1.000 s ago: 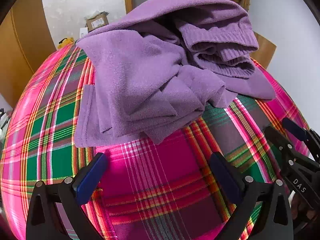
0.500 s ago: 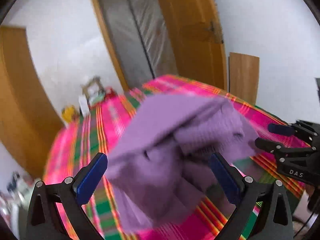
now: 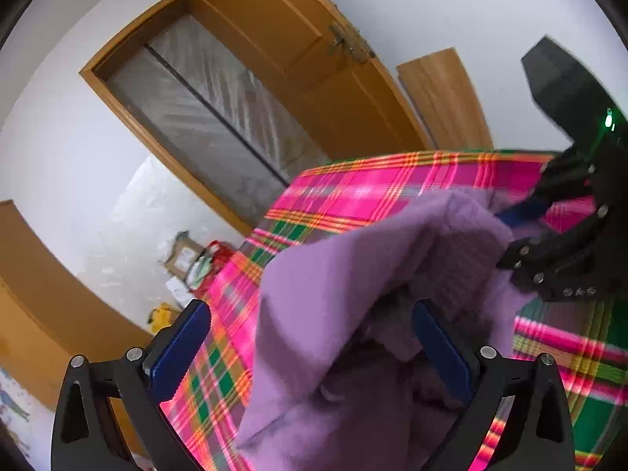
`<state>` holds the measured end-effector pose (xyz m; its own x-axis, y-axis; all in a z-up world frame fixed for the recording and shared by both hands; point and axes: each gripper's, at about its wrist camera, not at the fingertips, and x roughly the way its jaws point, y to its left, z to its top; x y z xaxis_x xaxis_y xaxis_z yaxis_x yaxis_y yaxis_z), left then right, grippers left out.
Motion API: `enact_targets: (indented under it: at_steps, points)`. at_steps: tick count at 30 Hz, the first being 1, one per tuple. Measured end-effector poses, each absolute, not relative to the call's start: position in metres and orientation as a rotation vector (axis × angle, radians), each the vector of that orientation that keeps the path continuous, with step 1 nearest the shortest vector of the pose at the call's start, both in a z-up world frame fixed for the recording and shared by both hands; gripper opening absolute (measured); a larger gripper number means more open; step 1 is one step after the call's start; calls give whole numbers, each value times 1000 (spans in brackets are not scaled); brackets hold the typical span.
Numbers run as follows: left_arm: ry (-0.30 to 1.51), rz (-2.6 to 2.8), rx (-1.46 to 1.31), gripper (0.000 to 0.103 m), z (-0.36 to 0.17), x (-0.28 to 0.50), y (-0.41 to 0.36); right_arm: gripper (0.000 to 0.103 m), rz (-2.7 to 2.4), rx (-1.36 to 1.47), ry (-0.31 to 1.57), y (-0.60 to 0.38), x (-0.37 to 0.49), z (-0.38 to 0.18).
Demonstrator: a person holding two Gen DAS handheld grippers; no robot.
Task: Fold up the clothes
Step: 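Grasp the purple sweater with the left tool while the right tool grasps another edge, then lift the sweater off the bed with both tools, pulling it apart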
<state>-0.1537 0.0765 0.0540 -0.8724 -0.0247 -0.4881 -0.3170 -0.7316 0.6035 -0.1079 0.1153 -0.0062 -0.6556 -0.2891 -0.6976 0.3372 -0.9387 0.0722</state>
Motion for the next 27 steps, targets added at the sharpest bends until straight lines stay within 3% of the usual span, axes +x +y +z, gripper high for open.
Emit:
enact_targets:
  at_steps: [7,11,17,27]
  points:
    - [982,2688,-766,99,50,-156,62,9,-2661,1012,20,125,-112,4]
    - [901,2702,-763,85,54,-152,53,8,-2700,966,-90,136,-114,19]
    - [847,2644,-715,85,50,-140,49,8,-2737,943,-89,138,-116,29]
    - [1006,2519,-476,86,39,-97,64,8,-2747,975,-129,140,-115,25]
